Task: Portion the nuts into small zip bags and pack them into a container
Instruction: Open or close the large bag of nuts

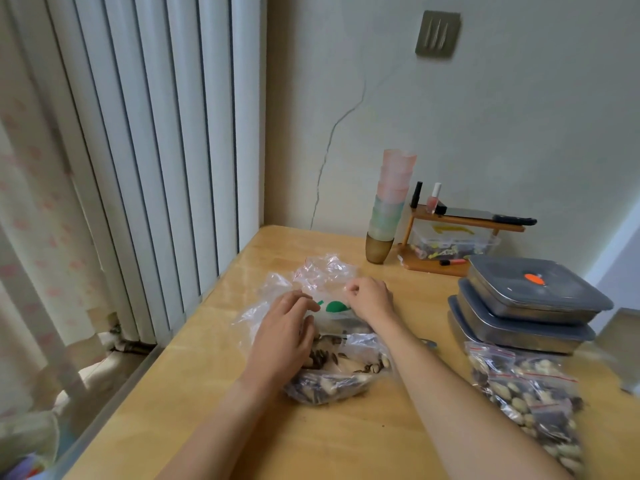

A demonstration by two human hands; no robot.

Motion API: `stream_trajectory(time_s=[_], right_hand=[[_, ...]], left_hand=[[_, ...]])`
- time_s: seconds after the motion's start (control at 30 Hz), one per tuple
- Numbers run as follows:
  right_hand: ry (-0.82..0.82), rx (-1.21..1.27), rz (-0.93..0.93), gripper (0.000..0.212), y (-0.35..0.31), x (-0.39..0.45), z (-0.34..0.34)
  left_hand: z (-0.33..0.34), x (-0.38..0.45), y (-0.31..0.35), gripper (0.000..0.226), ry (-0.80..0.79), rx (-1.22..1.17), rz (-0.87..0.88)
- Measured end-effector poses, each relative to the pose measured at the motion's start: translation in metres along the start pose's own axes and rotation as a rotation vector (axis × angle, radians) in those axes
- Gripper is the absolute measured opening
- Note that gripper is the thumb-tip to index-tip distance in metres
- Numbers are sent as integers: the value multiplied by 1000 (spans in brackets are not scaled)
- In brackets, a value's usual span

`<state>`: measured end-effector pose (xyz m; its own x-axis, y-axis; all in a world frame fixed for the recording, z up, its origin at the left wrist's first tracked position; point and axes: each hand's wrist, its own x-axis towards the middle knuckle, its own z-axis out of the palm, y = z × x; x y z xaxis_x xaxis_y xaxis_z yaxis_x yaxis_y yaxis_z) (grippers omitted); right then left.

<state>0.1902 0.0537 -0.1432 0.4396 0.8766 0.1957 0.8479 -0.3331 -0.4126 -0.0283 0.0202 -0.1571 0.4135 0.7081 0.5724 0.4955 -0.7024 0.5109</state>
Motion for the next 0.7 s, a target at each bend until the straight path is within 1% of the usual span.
stream_trajectory(time_s=[0.1, 0.2, 0.27, 0.37, 0.43, 0.47, 0.57, 0.7], right_hand=[[99, 55, -12, 25, -2, -2, -1], [199, 104, -93, 13, -6, -9, -10], [220, 108, -161, 10, -8, -15, -18], [155, 126, -213, 15, -13, -25, -31], [112, 131, -226, 11, -17, -32, -42], [105, 133, -233, 8, -20, -37, -47], [121, 195, -228, 2, -30, -52, -61], [24, 381, -182, 11, -43, -80, -73]], left_hand=[[4, 0, -4, 22, -5, 19, 4], [6, 1, -7, 21, -17, 38, 11], [6, 1, -8, 21, -34, 55, 11], [8, 0, -10, 32, -103, 127, 21], [10, -2, -12, 40, -147, 186, 38], [11, -2, -13, 38, -160, 196, 35], [12, -3, -15, 32, -171, 176, 8], [2, -4, -2, 45, -162, 57, -52]])
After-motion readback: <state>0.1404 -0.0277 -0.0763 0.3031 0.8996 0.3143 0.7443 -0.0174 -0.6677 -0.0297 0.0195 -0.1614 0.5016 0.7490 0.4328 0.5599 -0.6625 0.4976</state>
